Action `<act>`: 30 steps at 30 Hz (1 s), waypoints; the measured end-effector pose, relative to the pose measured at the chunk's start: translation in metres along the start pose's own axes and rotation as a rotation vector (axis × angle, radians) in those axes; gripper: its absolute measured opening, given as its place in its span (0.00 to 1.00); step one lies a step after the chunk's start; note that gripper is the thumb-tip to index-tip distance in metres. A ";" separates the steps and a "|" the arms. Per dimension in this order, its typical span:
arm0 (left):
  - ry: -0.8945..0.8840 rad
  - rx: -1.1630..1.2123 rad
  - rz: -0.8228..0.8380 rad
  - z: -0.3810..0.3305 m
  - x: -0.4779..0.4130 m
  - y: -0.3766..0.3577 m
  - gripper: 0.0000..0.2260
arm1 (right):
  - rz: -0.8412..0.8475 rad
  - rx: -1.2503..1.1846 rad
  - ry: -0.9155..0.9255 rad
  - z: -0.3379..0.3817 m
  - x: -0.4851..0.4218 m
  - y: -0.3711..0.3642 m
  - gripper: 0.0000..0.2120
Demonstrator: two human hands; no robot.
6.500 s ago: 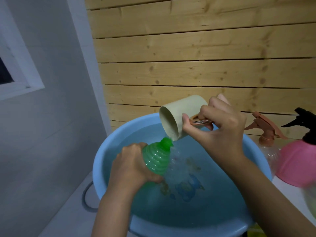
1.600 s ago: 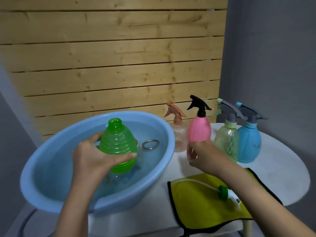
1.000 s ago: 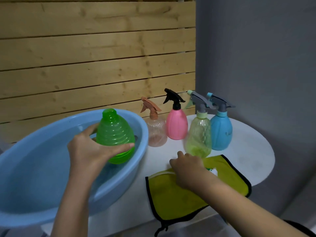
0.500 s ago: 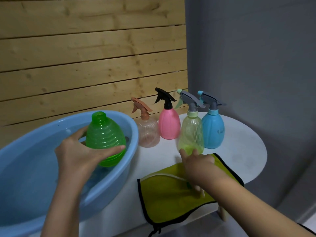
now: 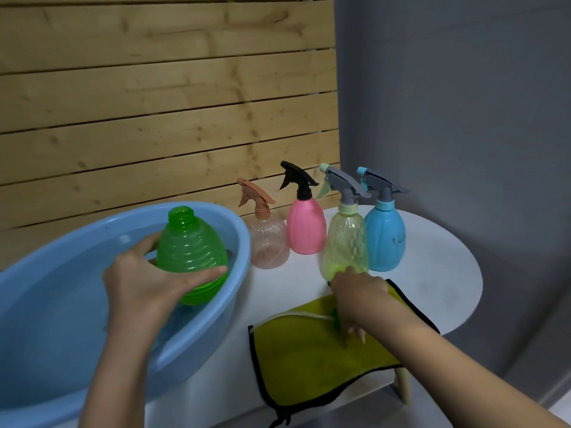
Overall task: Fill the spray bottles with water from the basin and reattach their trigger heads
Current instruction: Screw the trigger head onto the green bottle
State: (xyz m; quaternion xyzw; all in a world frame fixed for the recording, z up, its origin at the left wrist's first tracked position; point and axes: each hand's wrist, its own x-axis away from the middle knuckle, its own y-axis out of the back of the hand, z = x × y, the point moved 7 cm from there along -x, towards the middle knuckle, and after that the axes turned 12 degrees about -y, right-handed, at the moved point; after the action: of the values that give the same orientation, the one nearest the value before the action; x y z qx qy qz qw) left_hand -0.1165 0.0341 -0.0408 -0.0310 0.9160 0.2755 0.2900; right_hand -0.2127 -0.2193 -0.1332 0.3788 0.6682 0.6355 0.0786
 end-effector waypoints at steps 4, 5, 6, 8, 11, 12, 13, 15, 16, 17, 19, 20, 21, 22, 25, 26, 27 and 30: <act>0.009 0.000 -0.029 0.002 0.000 0.003 0.43 | -0.254 -0.068 0.032 0.001 0.005 0.024 0.26; 0.007 -0.008 -0.034 0.002 0.000 0.004 0.42 | -0.328 -0.069 0.054 0.002 0.008 0.031 0.25; 0.006 -0.021 -0.037 0.002 0.000 0.005 0.41 | -0.394 -0.064 0.080 0.003 0.011 0.036 0.24; 0.013 -0.039 -0.039 0.002 0.000 0.006 0.43 | -0.506 -0.031 0.145 0.007 0.016 0.044 0.24; 0.028 -0.009 -0.047 0.004 0.000 0.007 0.43 | -0.631 -0.009 0.247 0.011 0.024 0.056 0.24; 0.026 0.003 -0.047 0.003 0.001 0.007 0.43 | -0.667 -0.014 0.275 0.011 0.026 0.059 0.25; 0.024 0.005 -0.043 0.002 0.001 0.007 0.44 | -0.703 -0.015 0.301 0.011 0.028 0.062 0.27; 0.028 -0.010 -0.032 0.003 0.002 0.006 0.41 | -0.777 -0.025 0.343 0.012 0.024 0.061 0.32; 0.030 -0.012 -0.031 0.003 0.002 0.005 0.40 | -0.811 -0.027 0.354 0.013 0.020 0.058 0.35; 0.033 -0.009 -0.031 0.004 0.002 0.005 0.41 | -0.864 -0.035 0.371 0.015 0.017 0.057 0.36; 0.042 -0.004 -0.040 0.005 0.002 0.005 0.43 | -0.941 -0.075 0.422 0.017 0.013 0.054 0.35; 0.045 0.001 -0.048 0.006 0.003 0.005 0.44 | -0.956 -0.095 0.445 0.019 0.011 0.053 0.34; 0.045 0.009 -0.054 0.006 0.003 0.005 0.44 | -0.967 -0.114 0.469 0.020 0.011 0.053 0.34; 0.041 0.017 -0.056 0.006 0.003 0.005 0.45 | -0.975 -0.140 0.493 0.020 0.010 0.053 0.33; 0.028 0.008 -0.047 0.004 0.002 0.004 0.44 | -0.920 -0.258 0.545 0.018 0.008 0.053 0.31; 0.030 0.005 -0.047 0.004 0.002 0.004 0.42 | -0.896 -0.298 0.555 0.016 0.005 0.053 0.29; 0.033 0.004 -0.052 0.005 0.001 0.004 0.41 | -0.874 -0.341 0.556 0.015 0.002 0.053 0.26; 0.024 0.003 -0.061 0.005 0.001 0.004 0.40 | -0.840 -0.550 0.546 0.007 -0.008 0.059 0.22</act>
State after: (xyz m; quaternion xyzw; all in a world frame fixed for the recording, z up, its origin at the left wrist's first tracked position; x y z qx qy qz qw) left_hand -0.1155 0.0408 -0.0430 -0.0616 0.9184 0.2649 0.2874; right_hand -0.1792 -0.2246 -0.0843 -0.1318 0.5676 0.7750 0.2446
